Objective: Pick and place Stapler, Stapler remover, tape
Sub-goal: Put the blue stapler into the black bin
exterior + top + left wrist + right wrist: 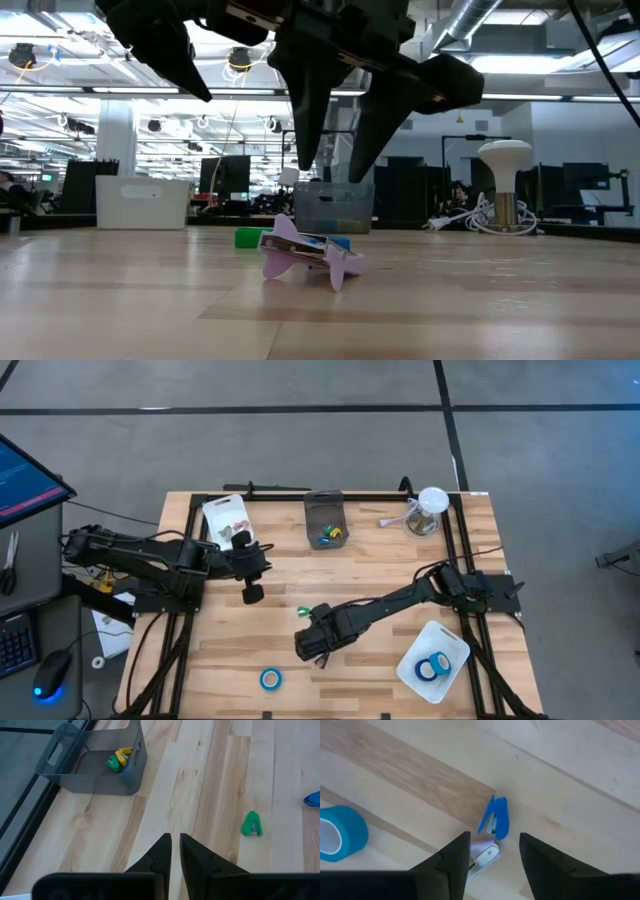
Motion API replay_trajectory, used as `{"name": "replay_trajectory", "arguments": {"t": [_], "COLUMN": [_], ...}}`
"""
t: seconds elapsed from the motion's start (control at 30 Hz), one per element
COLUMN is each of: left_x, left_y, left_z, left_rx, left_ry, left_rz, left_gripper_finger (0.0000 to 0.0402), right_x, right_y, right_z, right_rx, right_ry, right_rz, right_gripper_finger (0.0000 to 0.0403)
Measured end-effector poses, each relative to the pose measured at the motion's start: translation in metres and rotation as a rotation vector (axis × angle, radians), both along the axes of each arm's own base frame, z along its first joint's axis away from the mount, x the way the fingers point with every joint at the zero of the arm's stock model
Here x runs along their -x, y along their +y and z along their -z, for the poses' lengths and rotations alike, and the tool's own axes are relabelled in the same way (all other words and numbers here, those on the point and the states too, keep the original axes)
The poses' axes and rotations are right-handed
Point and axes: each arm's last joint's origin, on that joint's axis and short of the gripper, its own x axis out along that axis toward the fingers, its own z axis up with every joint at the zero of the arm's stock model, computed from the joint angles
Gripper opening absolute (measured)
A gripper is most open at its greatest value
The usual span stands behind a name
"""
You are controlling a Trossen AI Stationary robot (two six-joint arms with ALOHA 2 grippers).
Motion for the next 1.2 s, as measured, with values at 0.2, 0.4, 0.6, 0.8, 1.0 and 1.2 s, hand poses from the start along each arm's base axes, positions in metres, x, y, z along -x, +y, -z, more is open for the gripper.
{"name": "replay_trajectory", "arguments": {"t": [0.2,0.4,0.6,0.8,1.0,1.2], "left_x": [0.000,0.000,0.000,0.000,0.000,0.000], "left_y": [0.000,0.000,0.000,0.000,0.000,0.000], "left_z": [0.000,0.000,0.000,0.000,0.000,0.000], "left_rx": [0.000,0.000,0.000,0.000,0.000,0.000], "left_ry": [0.000,0.000,0.001,-0.001,0.000,0.000], "left_rz": [0.000,0.000,0.000,0.000,0.000,0.000], "left_gripper_finger": [0.0030,0.0030,0.0030,0.0030,0.0030,0.0030], "right_x": [-0.006,-0.005,-0.009,-0.011,-0.013,-0.013], "right_y": [0.003,0.007,0.003,-0.004,-0.008,-0.008], "right_z": [0.020,0.028,0.027,0.027,0.028,0.028], "right_rx": [-0.023,-0.006,-0.005,0.010,0.012,0.018], "right_ry": [0.029,0.044,0.026,0.023,0.024,0.024], "right_rz": [-0.011,-0.032,-0.046,-0.061,-0.062,-0.079], "right_gripper_finger": [0.0169,0.0169,0.0163,0.0163,0.0162,0.0155]}}
